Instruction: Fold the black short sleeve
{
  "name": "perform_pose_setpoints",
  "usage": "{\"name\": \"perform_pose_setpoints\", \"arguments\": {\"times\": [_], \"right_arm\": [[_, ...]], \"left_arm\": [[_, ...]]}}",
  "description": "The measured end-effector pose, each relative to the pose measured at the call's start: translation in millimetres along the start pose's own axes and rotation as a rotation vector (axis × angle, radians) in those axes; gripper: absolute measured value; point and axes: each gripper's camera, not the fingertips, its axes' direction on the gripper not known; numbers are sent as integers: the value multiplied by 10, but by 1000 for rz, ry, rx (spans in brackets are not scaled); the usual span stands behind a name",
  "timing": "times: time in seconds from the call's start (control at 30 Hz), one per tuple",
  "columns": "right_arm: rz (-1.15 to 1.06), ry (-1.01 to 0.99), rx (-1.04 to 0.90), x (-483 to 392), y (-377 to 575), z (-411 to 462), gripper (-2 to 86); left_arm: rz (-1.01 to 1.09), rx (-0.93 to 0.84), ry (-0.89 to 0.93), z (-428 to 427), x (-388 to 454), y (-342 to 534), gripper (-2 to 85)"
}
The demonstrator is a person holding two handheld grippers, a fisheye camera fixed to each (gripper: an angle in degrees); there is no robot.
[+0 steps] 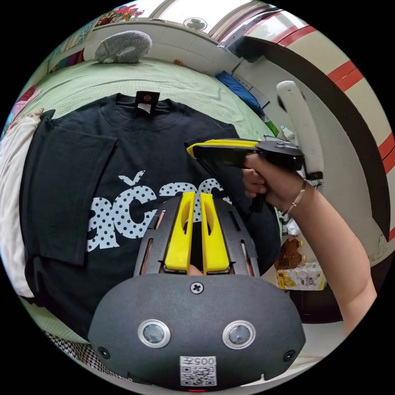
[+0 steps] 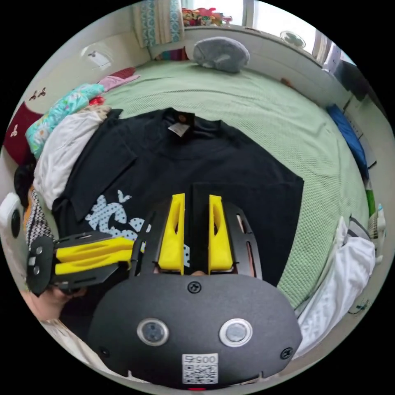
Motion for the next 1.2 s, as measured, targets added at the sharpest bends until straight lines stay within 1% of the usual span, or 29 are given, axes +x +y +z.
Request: {"name": "perform_pose_setpoints", "arguments": {"times": [0.07,0.17,0.2,0.23,0.3,0.33,0.4,0.47,0.53,0.57,0.6,0.67,0.7,0.73,0.77,0.83,0.9,0.93,0.97,1.0,1.07,1.2], "right_arm": [[34,3,70,6,14,-72,3],[152,-59,156,93,25,-181,-3],[161,-71,165,97,25,-189,-3],[163,-76,168,87,21,-179,2],[157,-69,102,50,4,-80,21],[129,-85,31,18,7,3,37],[108,-78,42,-22,92,-27,56],[98,-81,132,-67,319,-235,64],[44,-98,174,-129,561,-398,68],[1,-74,169,-180,742,-461,69],[-15,-48,155,-204,836,-469,69],[-65,68,4,-271,1212,-300,62],[-73,89,-38,-277,1305,-237,62],[-61,104,23,-273,1493,-269,62],[-32,96,57,-266,1635,-354,66],[54,71,52,-269,1790,-475,79],[85,34,95,-345,2025,-631,90],[92,17,137,-415,2224,-728,97],[91,9,166,-482,2437,-801,104],[97,10,175,-507,2545,-828,108],[176,13,178,-526,2971,-898,118],[358,7,222,-454,3645,-1017,122]], "left_arm": [[-4,2,11,-47,-29,2,44],[0,5,20,-93,-26,1,44],[1,3,18,-98,-23,5,43],[3,-4,18,-103,-17,20,44],[3,-13,23,-115,-11,58,43],[3,-19,22,-130,-8,89,43],[2,-23,20,-172,-8,139,43],[-2,-16,14,-259,-17,210,43],[-4,-13,4,-329,-24,265,44],[-3,-14,-7,-366,-26,301,44],[-2,-17,-14,-380,-26,319,44],[18,-68,-22,-367,-7,388,45],[26,-96,-21,-338,1,404,46],[38,-119,-29,-297,19,449,49],[59,-85,-51,-323,45,514,50],[89,-60,-68,-391,76,602,49],[92,-84,-80,-515,110,672,49],[68,-124,-77,-646,131,713,49],[80,-118,-78,-858,182,787,49],[95,-89,-86,-1003,215,848,50],[161,25,-132,-1603,299,1163,56],[164,96,-231,-2324,93,1823,75]]}}
